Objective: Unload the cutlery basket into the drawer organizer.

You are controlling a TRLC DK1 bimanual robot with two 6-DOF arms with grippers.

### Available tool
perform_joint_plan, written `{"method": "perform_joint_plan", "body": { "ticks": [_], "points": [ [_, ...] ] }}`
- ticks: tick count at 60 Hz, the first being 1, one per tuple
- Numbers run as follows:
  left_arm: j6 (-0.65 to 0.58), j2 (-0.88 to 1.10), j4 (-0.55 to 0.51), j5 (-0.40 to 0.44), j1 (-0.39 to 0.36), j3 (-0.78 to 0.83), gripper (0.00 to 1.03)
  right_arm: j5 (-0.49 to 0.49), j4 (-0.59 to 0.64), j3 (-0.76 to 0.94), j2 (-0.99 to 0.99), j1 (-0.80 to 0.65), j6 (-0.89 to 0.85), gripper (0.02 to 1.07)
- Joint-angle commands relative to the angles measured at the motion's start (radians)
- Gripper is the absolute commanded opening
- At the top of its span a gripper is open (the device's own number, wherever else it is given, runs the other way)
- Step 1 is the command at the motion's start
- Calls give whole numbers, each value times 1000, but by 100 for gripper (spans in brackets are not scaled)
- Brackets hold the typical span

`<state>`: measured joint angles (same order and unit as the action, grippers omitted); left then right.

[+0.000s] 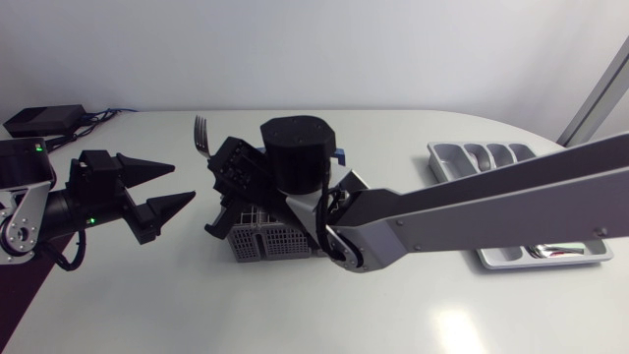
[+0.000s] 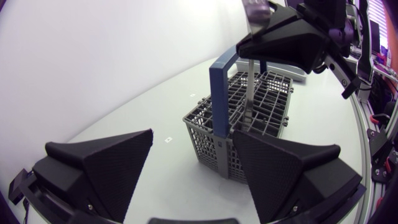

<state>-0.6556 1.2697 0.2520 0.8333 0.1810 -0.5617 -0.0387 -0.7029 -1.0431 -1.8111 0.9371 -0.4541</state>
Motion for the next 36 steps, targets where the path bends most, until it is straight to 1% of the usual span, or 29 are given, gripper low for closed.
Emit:
{"method": "perform_joint_plan", "body": {
  "ticks": [1,6,10,14,21,29,36],
  "points": [
    [-9,-1,-8,15,-21,31,90,19,10,26,29,-15,-3,10],
    [-9,-24,-30,15,-40,39,90,33,19,29,39,-20,8,10],
    [-18,-39,-108,20,-52,22,90,36,22,37,56,-20,11,10],
    [-38,-50,-163,36,-60,13,90,36,22,46,70,-18,12,10],
    [-39,-56,-197,46,-84,13,90,42,25,57,88,-20,11,10],
    [-39,-50,-237,81,-104,14,90,48,19,66,99,-21,9,10],
    [-41,-39,-240,87,-135,29,90,53,16,66,102,-23,9,10]
  ]
}}
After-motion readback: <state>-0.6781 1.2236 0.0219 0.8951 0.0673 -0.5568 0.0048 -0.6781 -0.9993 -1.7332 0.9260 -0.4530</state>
